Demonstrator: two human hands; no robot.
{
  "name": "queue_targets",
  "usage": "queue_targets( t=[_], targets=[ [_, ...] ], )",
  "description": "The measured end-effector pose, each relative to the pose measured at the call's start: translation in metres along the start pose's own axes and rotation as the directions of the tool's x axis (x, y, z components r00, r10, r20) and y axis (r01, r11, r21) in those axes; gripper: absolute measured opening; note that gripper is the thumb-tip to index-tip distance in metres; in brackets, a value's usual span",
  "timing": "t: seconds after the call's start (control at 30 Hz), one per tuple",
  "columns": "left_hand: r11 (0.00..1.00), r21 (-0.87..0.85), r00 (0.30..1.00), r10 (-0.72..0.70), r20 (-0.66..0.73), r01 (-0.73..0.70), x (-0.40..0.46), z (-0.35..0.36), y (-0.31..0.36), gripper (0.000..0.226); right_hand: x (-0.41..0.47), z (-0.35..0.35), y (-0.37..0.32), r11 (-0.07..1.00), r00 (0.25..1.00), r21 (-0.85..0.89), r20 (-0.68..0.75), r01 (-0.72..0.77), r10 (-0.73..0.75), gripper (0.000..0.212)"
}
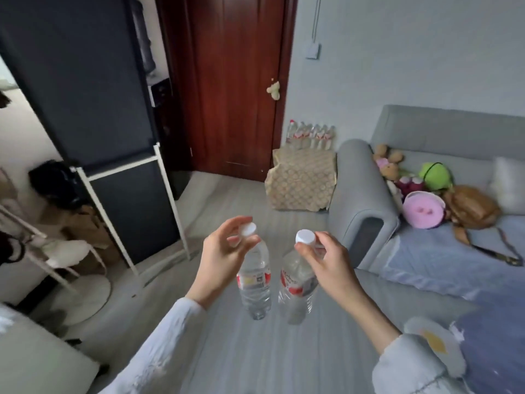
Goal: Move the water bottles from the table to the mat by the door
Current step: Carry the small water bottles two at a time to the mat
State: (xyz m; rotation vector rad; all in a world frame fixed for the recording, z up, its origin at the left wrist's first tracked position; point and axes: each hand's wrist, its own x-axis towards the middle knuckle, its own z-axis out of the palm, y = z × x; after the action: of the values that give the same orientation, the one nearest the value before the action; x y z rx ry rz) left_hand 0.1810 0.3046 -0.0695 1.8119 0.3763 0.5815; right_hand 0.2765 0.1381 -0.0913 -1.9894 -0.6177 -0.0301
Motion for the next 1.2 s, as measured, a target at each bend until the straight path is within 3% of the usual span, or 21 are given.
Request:
queue_targets(
  t=[0.37,0.73,1.0,1.2],
  targets=[
    [0.997,0.053,0.98,0.046,0.196,-0.057,0.255,0.066,-0.044,0.03,0.216,0.015,0.065,1.0,0.984,-0.002,-0.175,-0.024,0.023,0.019],
    [0.998,0.009,0.974,-0.069,0.216,0.069,0.466,0.162,-0.089,0.027,0.429,0.011,0.172,0.989,0.992,0.076,0.017,-0.129,0.128,0.021],
    [0.999,-0.016,0.987,-0.041,0.157,0.044,0.63,0.223,-0.099,0.031,0.598,-0.004,0.229,0.994,0.995,0.027,0.016,-0.103,0.102,0.029],
    [0.997,0.016,0.971,-0.081,0.226,0.08,0.753,0.264,-0.137,0.031,0.713,0.002,0.292,0.99,0.99,-0.016,0.011,-0.141,0.141,0.024]
  ],
)
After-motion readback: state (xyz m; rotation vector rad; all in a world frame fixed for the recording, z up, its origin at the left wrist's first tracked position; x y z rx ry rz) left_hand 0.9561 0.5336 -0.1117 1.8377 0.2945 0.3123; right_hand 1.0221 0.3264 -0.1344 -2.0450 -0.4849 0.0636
